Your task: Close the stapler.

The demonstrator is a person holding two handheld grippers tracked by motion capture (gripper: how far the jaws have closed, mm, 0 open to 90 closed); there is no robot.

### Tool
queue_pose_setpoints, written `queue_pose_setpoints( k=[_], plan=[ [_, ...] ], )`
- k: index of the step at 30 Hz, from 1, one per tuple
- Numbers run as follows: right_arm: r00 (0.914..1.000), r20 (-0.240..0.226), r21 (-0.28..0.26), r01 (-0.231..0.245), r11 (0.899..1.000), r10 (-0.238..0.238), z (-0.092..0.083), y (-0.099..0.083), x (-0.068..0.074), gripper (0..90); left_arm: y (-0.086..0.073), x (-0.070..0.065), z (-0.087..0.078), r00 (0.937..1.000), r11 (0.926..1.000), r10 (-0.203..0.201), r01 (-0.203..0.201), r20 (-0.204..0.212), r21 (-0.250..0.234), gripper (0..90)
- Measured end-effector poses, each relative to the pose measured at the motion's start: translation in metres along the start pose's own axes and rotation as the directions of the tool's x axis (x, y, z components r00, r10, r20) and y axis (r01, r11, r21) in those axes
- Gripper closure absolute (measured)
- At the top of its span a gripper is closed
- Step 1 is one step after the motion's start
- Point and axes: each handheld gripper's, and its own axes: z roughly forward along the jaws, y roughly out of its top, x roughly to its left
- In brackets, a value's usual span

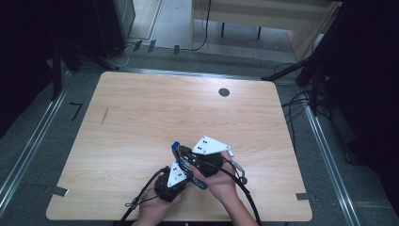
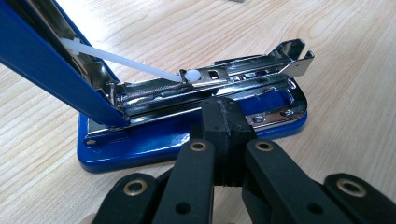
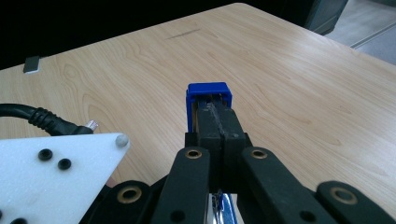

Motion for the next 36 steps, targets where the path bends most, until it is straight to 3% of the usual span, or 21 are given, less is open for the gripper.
queue_pose_setpoints(
  k=[20, 36],
  plan=[
    [0.9993, -0.01, 0.025, 0.035, 0.999, -0.035, 0.02, 0.005, -0.001, 90.0, 0.0, 0.0, 0.0, 1.0, 1.0, 0.002, -0.002, -0.003, 0.001, 90.0],
    [0.999, -0.033, 0.04, 0.032, 0.999, -0.031, 0.036, 0.003, -0.003, 90.0, 0.0, -0.001, 0.0, 1.0, 1.0, 0.004, -0.004, -0.003, 0.002, 90.0]
  ],
)
